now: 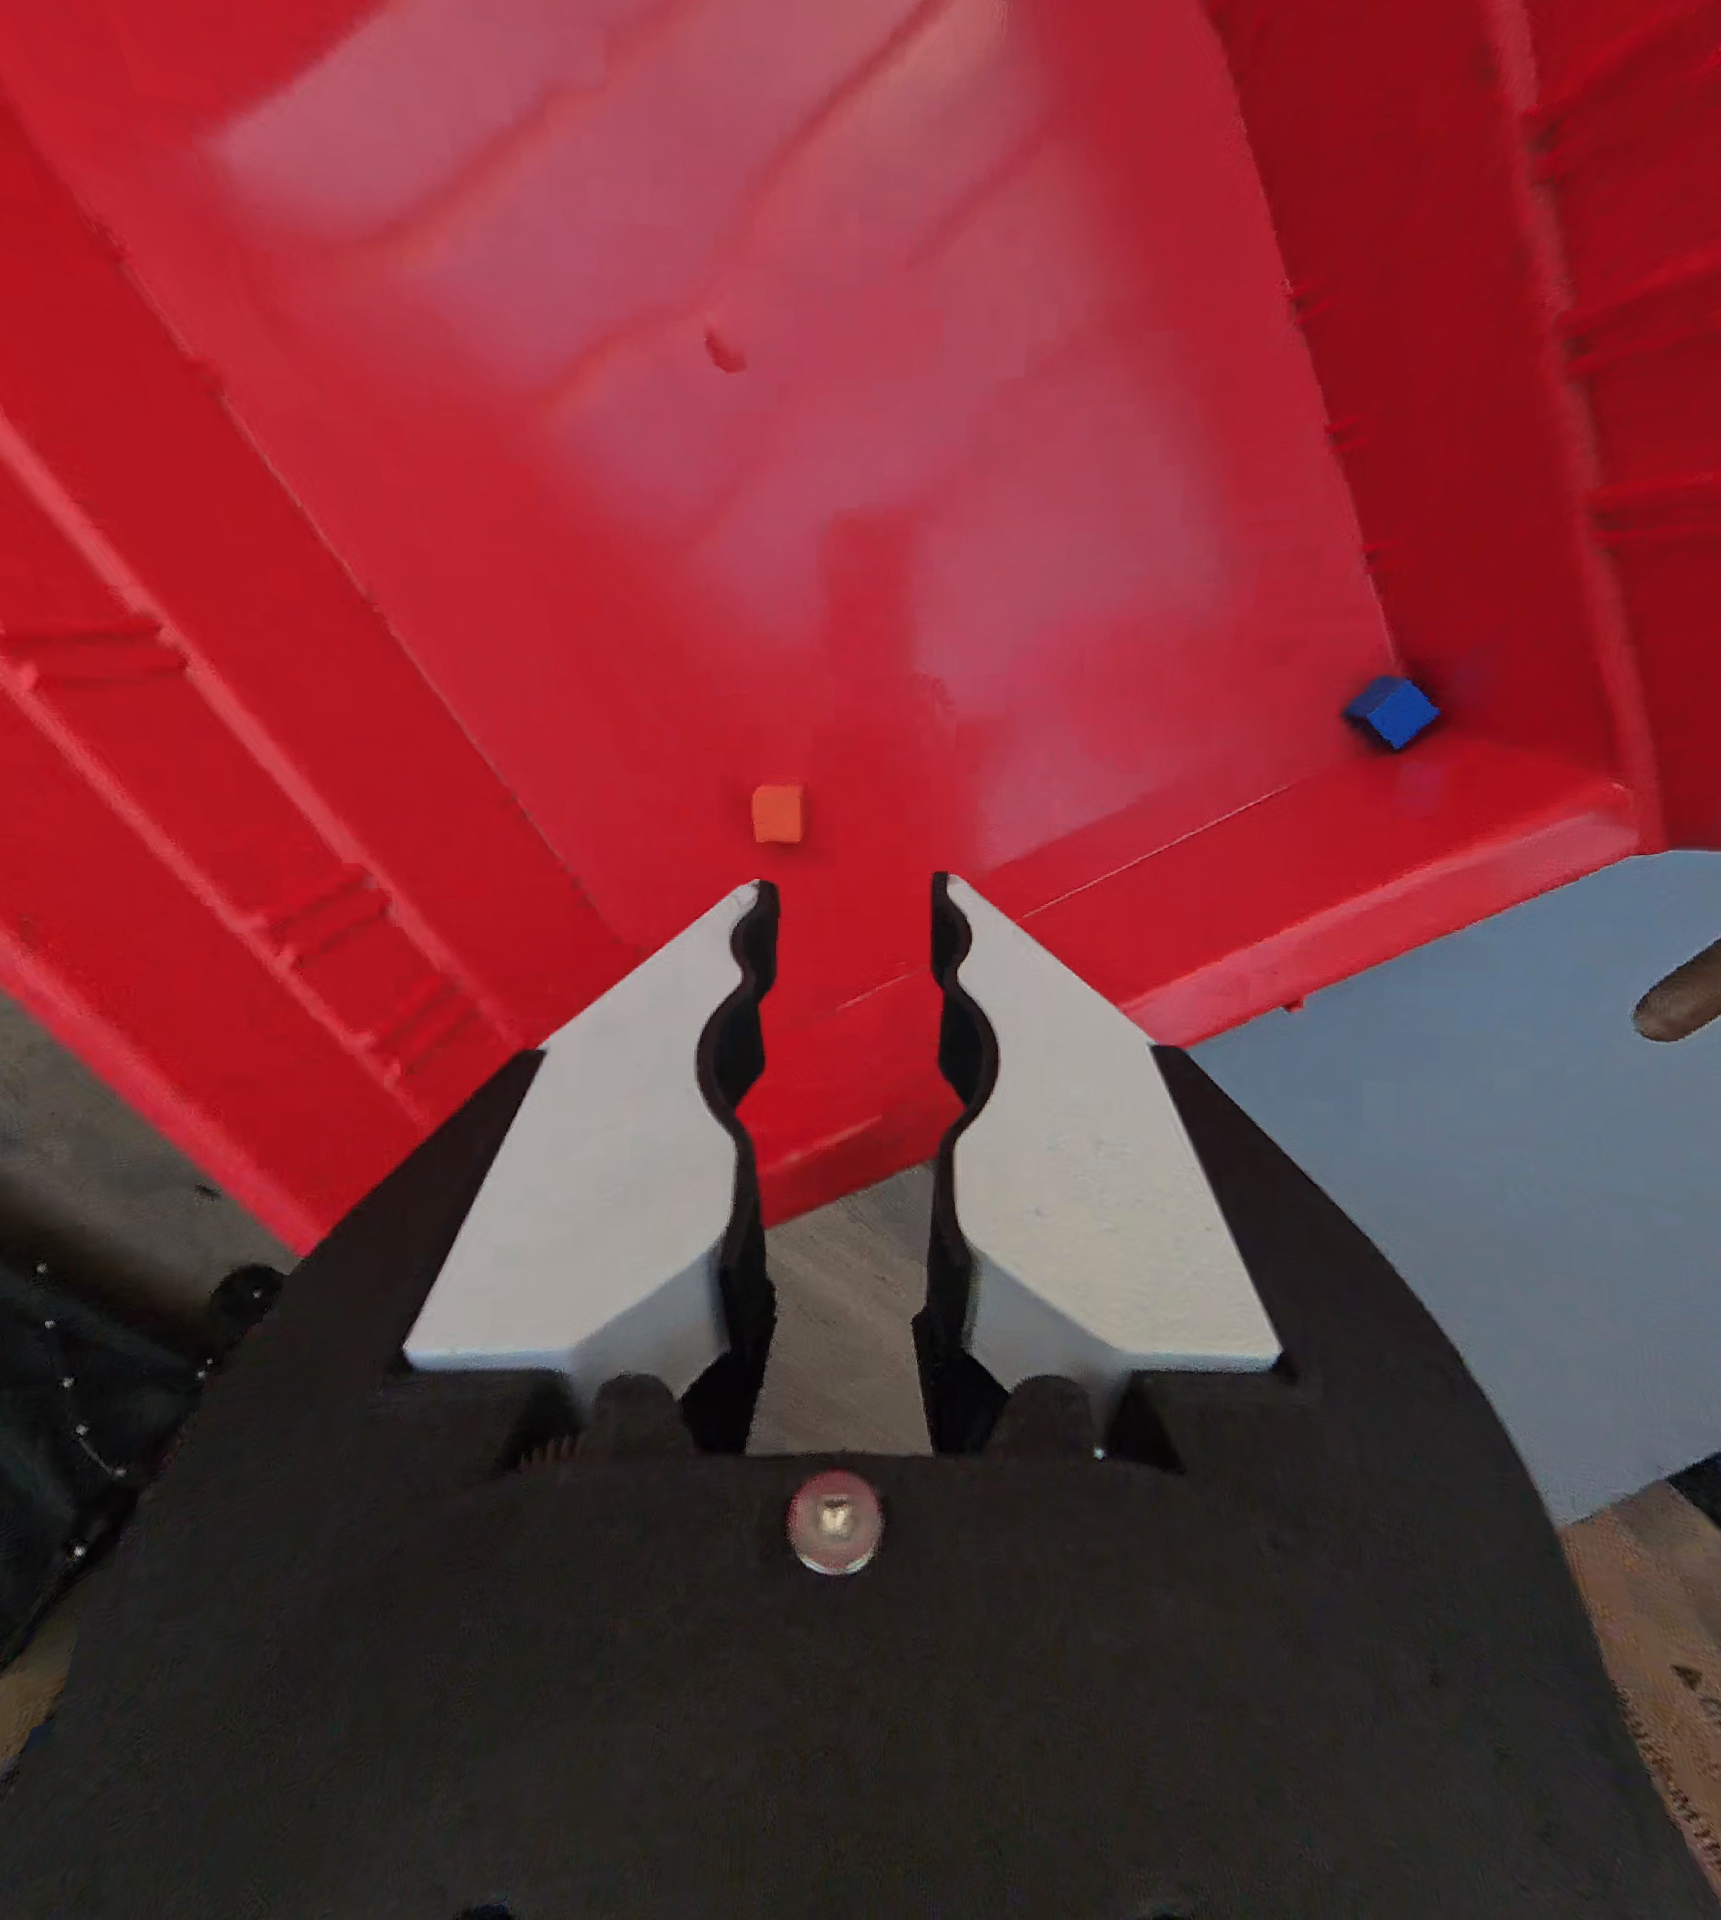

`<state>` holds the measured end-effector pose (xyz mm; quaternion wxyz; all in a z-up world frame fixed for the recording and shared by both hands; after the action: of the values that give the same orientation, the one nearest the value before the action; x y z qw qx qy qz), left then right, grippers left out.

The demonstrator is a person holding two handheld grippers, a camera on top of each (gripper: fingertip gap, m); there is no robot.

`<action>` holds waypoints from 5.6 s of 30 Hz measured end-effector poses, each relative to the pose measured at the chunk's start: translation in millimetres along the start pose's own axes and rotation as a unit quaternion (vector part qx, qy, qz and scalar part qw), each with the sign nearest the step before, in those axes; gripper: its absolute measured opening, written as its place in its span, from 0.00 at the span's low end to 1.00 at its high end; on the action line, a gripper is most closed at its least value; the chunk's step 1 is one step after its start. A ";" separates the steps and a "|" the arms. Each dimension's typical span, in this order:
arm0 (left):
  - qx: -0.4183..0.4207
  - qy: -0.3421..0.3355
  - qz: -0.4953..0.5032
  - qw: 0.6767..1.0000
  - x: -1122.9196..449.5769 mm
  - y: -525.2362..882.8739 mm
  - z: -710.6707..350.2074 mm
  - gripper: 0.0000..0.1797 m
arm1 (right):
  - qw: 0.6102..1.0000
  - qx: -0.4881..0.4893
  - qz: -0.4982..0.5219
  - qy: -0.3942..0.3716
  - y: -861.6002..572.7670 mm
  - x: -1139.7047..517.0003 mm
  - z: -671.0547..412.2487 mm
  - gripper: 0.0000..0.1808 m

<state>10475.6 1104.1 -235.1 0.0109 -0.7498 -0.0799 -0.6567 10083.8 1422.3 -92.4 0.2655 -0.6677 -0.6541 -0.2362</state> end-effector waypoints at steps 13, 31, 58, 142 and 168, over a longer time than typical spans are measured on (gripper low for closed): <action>-0.091 0.063 0.125 0.986 -37.4 13.2 4.6 0.00 | 0.982 0.082 -0.151 0.073 221.6 -94.0 -110.4 0.19; 0.029 -0.430 0.035 0.902 181.4 30.1 108.4 0.00 | 0.797 0.260 -0.242 0.489 337.3 -278.5 -121.1 0.14; -0.073 -0.439 0.088 0.891 179.5 -8.3 111.3 0.12 | 0.922 0.237 -0.291 0.091 318.6 -283.7 -204.7 0.05; -0.039 -0.222 -0.125 0.966 226.1 -216.3 -123.4 0.05 | 0.991 -0.012 -0.110 0.078 -118.9 -52.1 7.4 0.05; -0.108 -0.333 0.015 0.937 227.6 -283.4 -253.5 0.04 | 0.985 -0.007 -0.171 -0.012 -132.0 -13.2 -9.9 0.11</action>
<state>10216.7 1377.1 -0.9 -0.0877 -0.9233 0.0038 -0.3738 9951.7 1406.3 -87.7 0.2083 -0.5504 -0.7605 -0.2746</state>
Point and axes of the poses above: each gripper's, where its closed fingertips meet, x back along the fingers, z out of its underside, y = z × x across the jaws, the point moved 5 cm from there along x, back along the fingers, and after that the axes turned 15 degrees about -x, right-handed, at the moved point
